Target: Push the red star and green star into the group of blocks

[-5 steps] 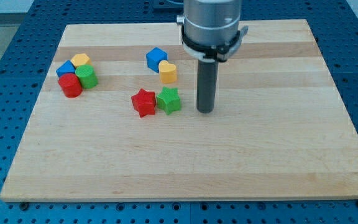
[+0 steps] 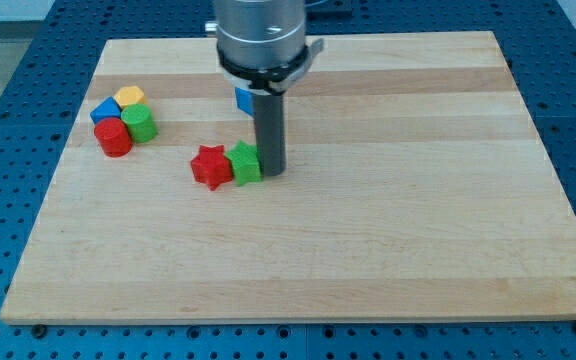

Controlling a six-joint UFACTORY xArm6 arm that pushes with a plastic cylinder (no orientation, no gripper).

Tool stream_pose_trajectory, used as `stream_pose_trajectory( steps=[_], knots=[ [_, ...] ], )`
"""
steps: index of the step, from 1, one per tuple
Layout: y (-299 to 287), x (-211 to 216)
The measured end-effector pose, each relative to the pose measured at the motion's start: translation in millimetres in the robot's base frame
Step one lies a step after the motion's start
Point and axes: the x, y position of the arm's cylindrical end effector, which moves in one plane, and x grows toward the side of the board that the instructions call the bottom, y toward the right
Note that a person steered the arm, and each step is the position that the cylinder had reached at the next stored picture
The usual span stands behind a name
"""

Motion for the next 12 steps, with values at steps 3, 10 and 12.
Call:
stream_pose_trajectory(
  steps=[3, 10, 12],
  knots=[
    [-34, 7],
    [-113, 8],
    [-141, 8]
  ],
)
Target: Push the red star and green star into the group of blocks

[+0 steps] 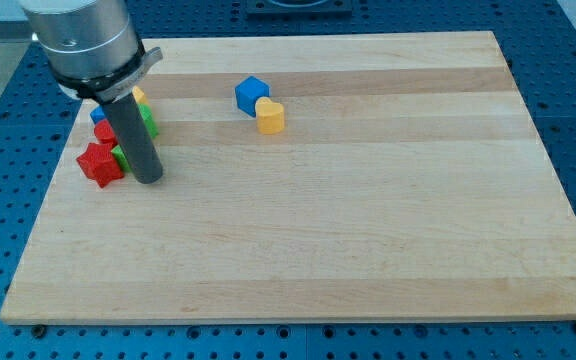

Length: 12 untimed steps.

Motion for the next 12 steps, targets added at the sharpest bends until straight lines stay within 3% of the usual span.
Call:
stream_pose_trajectory(
  steps=[2, 6, 9, 12],
  knots=[
    [-3, 6],
    [-36, 57],
    [-84, 56],
    [-75, 6]
  ],
)
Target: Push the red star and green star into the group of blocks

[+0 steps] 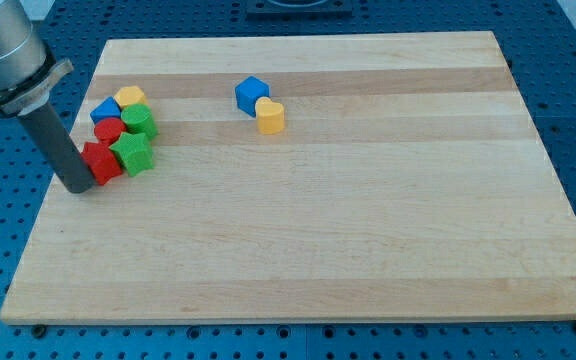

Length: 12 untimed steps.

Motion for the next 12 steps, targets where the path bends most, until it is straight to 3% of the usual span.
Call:
stream_pose_trajectory(
  steps=[2, 3, 5, 12],
  knots=[
    [18, 5],
    [70, 19],
    [127, -14],
    [82, -44]
  ],
)
